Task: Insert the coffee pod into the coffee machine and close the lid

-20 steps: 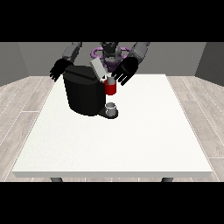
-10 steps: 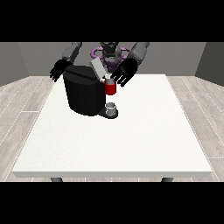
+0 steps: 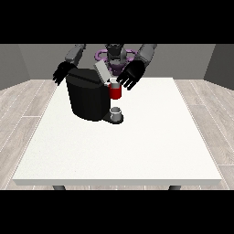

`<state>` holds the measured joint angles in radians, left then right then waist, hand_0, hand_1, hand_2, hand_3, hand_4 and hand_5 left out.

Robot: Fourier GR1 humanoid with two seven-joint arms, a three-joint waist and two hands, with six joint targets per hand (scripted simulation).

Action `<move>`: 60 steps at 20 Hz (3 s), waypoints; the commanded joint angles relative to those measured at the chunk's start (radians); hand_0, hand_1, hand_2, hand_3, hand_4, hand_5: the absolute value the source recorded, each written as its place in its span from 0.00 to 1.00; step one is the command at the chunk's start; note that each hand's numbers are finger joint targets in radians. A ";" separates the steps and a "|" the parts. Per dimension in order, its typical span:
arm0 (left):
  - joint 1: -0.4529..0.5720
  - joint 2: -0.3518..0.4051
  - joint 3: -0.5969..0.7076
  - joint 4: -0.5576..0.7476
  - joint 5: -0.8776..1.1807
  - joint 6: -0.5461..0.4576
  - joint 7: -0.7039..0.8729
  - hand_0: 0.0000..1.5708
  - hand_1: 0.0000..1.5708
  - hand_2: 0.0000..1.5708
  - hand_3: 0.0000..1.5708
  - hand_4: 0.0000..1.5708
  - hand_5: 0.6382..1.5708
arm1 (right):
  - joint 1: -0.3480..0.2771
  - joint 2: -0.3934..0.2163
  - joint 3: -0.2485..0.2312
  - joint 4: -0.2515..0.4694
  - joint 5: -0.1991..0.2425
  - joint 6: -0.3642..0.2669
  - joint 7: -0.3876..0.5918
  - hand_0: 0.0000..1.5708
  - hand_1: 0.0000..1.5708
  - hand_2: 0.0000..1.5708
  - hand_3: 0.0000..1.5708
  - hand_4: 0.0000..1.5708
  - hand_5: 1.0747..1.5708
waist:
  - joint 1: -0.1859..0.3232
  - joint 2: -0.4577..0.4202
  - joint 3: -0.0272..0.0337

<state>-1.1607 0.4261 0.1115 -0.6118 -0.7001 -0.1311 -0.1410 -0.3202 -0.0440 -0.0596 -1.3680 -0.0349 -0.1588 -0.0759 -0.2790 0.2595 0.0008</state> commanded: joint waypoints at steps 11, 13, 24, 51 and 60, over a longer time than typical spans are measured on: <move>0.003 0.045 -0.047 0.024 -0.072 -0.049 -0.035 0.00 0.00 0.00 0.00 0.00 1.00 | 0.009 0.021 0.022 -0.024 0.011 -0.018 0.006 0.00 0.00 0.00 0.00 0.22 1.00 | -0.020 0.013 -0.0007; 0.008 0.029 -0.051 0.012 -0.071 -0.054 -0.042 0.00 0.00 0.00 0.00 0.00 1.00 | -0.047 -0.009 -0.011 -0.010 0.006 -0.029 0.039 0.00 0.00 0.00 0.00 0.24 1.00 | 0.014 0.009 -0.0008; 0.086 -0.006 -0.045 -0.025 -0.070 -0.057 -0.038 0.00 0.00 0.00 0.00 0.00 1.00 | 0.103 0.007 -0.014 0.008 -0.027 0.015 -0.055 0.00 0.00 0.00 0.00 0.25 1.00 | 0.038 -0.105 -0.0006; 0.538 -0.340 0.254 -0.144 0.456 -0.168 -0.118 0.00 0.00 0.00 0.00 0.00 1.00 | 0.119 -0.151 -0.023 -0.089 -0.069 0.189 0.069 0.00 0.00 0.00 0.00 0.00 1.00 | 0.362 -0.447 -0.0006; 0.692 -0.425 0.178 -0.308 0.546 -0.153 -0.058 0.00 0.00 0.00 0.00 0.00 1.00 | 0.056 -0.127 0.028 -0.031 -0.002 0.181 0.082 0.00 0.00 0.00 0.00 0.00 1.00 | 0.431 -0.452 -0.0006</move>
<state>-0.5389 0.0225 0.3254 -0.8369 -0.1896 -0.3001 -0.2213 -0.2695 -0.1818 -0.0463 -1.4231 -0.0483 0.0036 0.0371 0.1422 -0.1971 -0.0001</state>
